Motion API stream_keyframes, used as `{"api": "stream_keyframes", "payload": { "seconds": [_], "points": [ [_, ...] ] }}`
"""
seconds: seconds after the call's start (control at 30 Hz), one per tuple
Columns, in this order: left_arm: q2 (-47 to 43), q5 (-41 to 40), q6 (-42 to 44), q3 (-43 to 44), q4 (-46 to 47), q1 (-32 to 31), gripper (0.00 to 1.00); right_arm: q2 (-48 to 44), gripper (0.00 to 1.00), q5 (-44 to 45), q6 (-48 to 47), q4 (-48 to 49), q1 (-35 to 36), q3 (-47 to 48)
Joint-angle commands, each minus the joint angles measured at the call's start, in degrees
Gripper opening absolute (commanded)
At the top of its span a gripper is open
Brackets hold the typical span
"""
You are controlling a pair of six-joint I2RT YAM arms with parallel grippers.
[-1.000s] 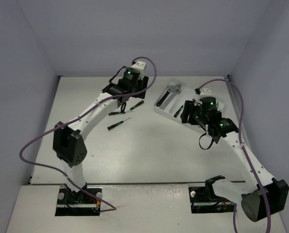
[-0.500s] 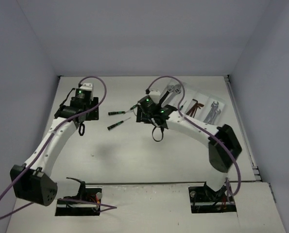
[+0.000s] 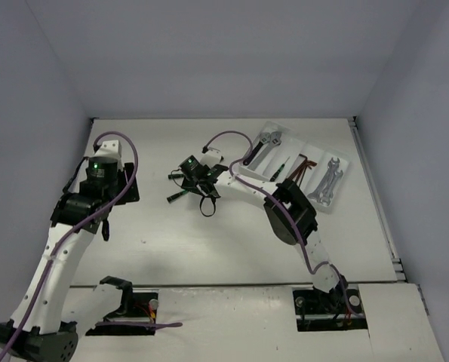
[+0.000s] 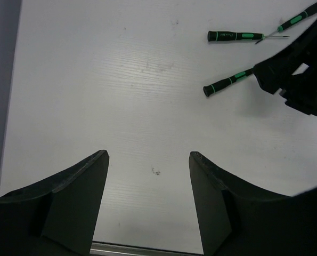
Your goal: Sort the tools into containers
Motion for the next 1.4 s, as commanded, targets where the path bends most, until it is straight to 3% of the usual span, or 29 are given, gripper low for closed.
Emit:
{"api": "stream_keyframes", "payload": {
  "seconds": [0.0, 0.5, 0.7, 0.97, 1.07, 1.23, 1.37],
  "points": [
    [-2.9, 3.0, -1.6, 0.1, -0.9, 0.0, 0.59, 2.7, 0.56, 3.7, 5.3, -4.2, 0.3, 6.3],
    [-4.5, 5.7, -0.9, -1.5, -1.2, -0.1, 0.59, 10.2, 0.51, 7.6, 1.7, -13.5, 1.9, 14.2],
    [-5.0, 6.1, -0.8, -1.8, -1.3, -0.1, 0.59, 10.6, 0.45, 10.4, -3.0, -19.1, 3.3, 11.4],
    [-5.3, 6.2, -1.1, -3.0, -1.2, -0.1, 0.59, 7.6, 0.40, 13.3, -8.6, -19.6, 3.0, 4.8],
    [-5.4, 6.2, -0.9, -3.0, -1.3, -0.1, 0.59, 7.0, 0.31, 13.0, -11.5, -19.5, 2.9, 4.3],
    [-5.2, 6.7, -1.3, -3.2, -1.2, -0.1, 0.59, 5.9, 0.01, 13.4, -17.6, -18.8, 2.2, 3.7],
    [-4.7, 7.1, -1.7, -3.3, -1.1, -0.1, 0.59, 4.2, 0.00, 11.4, -20.4, -15.0, 0.6, 0.6]
  ]
}}
